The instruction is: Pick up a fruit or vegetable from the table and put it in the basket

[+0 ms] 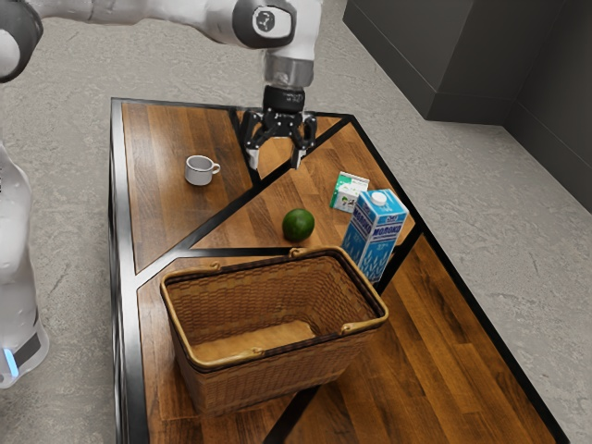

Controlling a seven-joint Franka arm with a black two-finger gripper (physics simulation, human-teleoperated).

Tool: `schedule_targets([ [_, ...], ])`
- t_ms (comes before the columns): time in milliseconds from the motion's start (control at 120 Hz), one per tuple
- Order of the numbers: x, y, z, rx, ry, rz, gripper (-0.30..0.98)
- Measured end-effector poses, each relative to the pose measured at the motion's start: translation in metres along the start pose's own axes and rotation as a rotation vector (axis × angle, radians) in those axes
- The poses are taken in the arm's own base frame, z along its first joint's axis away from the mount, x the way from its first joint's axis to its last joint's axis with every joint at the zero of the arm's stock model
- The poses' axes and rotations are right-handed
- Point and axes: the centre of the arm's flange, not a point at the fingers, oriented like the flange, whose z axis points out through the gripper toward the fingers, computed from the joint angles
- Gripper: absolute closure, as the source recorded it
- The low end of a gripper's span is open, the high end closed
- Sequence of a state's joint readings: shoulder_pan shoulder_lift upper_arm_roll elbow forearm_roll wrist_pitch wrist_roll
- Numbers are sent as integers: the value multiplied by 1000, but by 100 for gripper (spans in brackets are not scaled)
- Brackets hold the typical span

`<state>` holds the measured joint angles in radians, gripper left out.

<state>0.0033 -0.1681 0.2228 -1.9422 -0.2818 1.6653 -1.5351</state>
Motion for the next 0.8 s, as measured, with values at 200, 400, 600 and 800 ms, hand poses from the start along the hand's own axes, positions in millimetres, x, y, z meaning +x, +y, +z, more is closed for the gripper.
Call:
schedule_targets([
  [200, 16, 45, 48, -23, -53, -43, 0],
  [400, 8, 43, 45, -97, -89, -8, 0],
  [600, 9, 15, 70, -75, -103, 64, 0],
  [800, 10, 31, 76, -112, -84, 115, 0],
])
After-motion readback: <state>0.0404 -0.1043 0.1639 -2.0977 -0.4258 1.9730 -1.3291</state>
